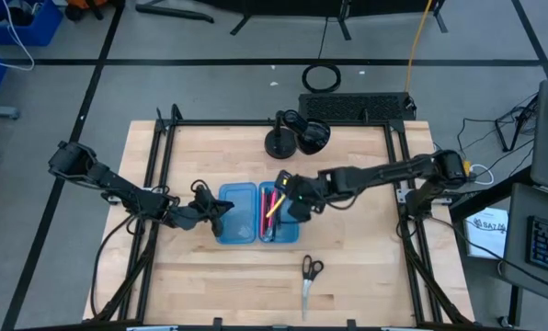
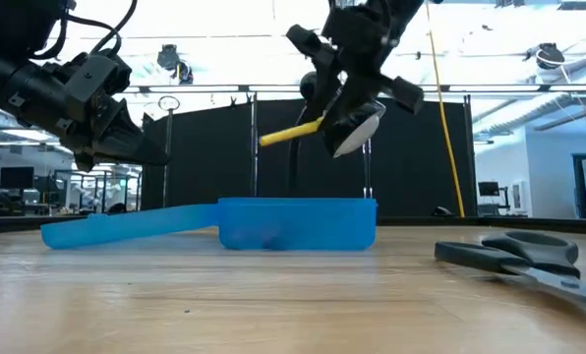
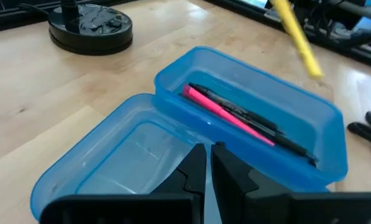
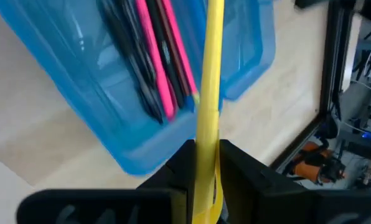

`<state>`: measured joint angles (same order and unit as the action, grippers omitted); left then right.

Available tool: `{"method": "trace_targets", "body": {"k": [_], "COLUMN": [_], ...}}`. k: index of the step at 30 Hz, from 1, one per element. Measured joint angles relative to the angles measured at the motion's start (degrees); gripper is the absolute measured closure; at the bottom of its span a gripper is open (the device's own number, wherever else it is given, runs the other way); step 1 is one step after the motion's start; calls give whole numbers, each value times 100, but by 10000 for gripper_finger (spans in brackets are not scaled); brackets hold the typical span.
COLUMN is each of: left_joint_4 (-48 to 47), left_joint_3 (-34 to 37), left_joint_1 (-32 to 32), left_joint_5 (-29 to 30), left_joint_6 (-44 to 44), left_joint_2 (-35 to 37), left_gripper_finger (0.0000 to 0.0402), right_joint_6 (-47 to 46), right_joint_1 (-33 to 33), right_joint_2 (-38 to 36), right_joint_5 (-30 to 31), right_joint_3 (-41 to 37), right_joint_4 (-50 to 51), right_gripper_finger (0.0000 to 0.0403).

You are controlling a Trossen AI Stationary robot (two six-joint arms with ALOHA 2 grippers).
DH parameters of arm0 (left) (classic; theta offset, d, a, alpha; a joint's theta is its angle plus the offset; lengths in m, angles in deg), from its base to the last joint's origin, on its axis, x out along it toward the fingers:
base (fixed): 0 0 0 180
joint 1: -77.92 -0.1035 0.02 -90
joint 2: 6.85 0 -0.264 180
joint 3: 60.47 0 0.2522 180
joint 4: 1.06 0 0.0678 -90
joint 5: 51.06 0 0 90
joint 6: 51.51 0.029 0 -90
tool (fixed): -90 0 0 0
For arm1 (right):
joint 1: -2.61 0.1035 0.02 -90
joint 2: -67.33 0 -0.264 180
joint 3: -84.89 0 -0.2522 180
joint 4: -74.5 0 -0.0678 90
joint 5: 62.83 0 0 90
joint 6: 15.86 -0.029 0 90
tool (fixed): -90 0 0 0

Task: Pick & place school supplies into a supply box
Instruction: Put the yellow pen into the blue supply box

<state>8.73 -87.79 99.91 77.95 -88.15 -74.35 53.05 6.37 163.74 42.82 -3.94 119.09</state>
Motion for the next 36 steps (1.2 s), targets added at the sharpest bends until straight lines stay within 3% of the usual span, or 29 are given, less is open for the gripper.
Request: {"method": "trace_targets", "body": {"k": [6, 17, 26, 36], "left_joint_4": [-243, -588, -597, -614], "left_joint_3": [0, 0, 0, 0], "left_joint_1": [0, 0, 0, 0], "left_joint_5": [-46, -50, -195, -197], "left_joint_6": [123, 235, 242, 238], "left_joint_2": [2, 2, 2, 2], "left_gripper_finger": [376, 376, 376, 376], "right_joint_6": [716, 2027, 2378, 2954], "right_joint_1": [-127, -75, -123, -482], "right_joint_2": [190, 941, 1311, 1349], "right_joint_5": [-376, -540, -711, -1368], "right_joint_3": [0, 0, 2, 2], "right_joint_4": [-109, -399, -656, -973], "right_gripper_finger": [353, 353, 353, 353]}}
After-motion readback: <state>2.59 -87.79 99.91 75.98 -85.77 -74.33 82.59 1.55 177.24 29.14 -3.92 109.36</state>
